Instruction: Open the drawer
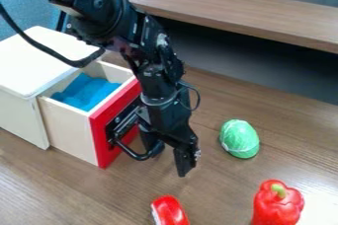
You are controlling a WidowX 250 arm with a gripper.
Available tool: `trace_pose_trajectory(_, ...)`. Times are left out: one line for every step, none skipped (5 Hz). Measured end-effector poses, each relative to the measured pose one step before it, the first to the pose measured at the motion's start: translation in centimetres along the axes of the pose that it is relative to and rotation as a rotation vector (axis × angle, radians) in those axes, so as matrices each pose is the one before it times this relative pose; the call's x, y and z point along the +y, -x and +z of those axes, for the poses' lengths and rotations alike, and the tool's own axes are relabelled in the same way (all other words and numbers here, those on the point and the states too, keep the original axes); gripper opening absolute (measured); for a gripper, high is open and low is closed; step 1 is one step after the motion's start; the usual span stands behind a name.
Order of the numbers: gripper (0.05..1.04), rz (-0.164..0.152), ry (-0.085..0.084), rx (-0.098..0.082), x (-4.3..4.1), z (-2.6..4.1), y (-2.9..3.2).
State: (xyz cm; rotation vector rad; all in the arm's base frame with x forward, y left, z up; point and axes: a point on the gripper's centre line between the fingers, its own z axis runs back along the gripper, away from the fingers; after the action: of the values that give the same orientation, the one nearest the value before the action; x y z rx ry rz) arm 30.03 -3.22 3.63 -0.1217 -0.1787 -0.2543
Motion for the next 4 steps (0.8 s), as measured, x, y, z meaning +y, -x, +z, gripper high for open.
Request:
trace_pose_trajectory(0.998, -0.0123, -0.0128, 0.006, -0.638, 0.0, 0.203)
trace_pose_trajectory(0.998, -0.0149, -0.0041, 0.0084, -0.339, -0.023, 0.028)
trace_pose_trajectory(0.998, -0.0114, -0.0073, -0.0052, -0.339, 0.299, -0.12)
trace_pose_trajectory(0.998, -0.0206, -0.0054, -0.004, -0.44, 0.252, -0.118)
